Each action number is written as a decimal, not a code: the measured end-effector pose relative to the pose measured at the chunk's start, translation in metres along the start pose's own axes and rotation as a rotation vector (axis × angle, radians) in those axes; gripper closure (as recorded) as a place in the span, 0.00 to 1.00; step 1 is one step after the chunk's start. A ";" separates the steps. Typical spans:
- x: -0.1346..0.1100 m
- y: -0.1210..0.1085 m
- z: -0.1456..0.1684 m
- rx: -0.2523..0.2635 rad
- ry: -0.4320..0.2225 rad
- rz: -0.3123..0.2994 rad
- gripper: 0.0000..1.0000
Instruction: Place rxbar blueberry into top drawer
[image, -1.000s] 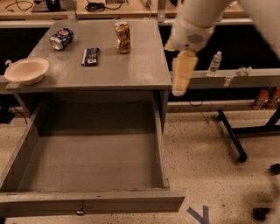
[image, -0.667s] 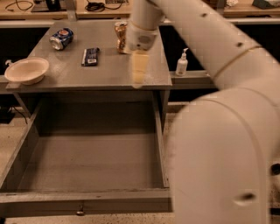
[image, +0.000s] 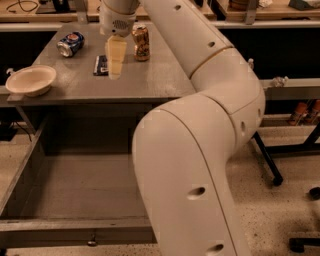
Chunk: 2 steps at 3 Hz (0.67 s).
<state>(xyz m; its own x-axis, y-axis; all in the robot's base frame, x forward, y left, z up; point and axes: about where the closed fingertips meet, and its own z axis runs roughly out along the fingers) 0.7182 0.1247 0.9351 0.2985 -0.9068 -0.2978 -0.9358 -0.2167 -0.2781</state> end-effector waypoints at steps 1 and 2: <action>0.000 -0.009 0.006 0.028 -0.006 0.007 0.00; 0.008 -0.042 0.013 0.135 -0.031 0.053 0.00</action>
Offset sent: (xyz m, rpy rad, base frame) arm 0.0567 0.0062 0.0071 0.0852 -0.1544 -0.1123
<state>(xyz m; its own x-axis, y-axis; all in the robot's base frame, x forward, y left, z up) 0.7626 0.1316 0.9324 0.2569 -0.9037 -0.3424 -0.9171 -0.1163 -0.3812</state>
